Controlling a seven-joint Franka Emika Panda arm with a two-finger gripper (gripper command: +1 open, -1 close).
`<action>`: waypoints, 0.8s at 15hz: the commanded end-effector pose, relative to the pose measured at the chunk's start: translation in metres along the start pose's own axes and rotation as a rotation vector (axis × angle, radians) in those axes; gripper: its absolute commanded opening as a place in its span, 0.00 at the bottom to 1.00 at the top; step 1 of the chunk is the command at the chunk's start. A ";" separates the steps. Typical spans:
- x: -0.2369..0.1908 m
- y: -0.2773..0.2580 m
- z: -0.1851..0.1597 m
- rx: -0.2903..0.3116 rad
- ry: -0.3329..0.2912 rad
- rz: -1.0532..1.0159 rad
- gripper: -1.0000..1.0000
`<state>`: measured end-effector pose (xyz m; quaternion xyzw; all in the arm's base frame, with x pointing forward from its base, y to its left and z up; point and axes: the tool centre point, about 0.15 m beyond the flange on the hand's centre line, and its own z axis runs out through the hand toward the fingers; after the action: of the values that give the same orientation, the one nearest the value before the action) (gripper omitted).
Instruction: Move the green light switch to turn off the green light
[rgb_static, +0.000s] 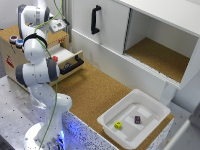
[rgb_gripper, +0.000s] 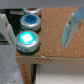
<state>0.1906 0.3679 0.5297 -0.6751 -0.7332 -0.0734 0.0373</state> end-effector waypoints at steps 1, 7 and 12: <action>0.049 -0.037 -0.018 -0.022 -0.077 -0.052 1.00; 0.060 -0.054 -0.013 -0.022 -0.083 -0.095 1.00; 0.064 -0.053 0.010 -0.006 -0.125 -0.106 0.00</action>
<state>0.1339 0.4078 0.5369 -0.6352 -0.7676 -0.0848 0.0121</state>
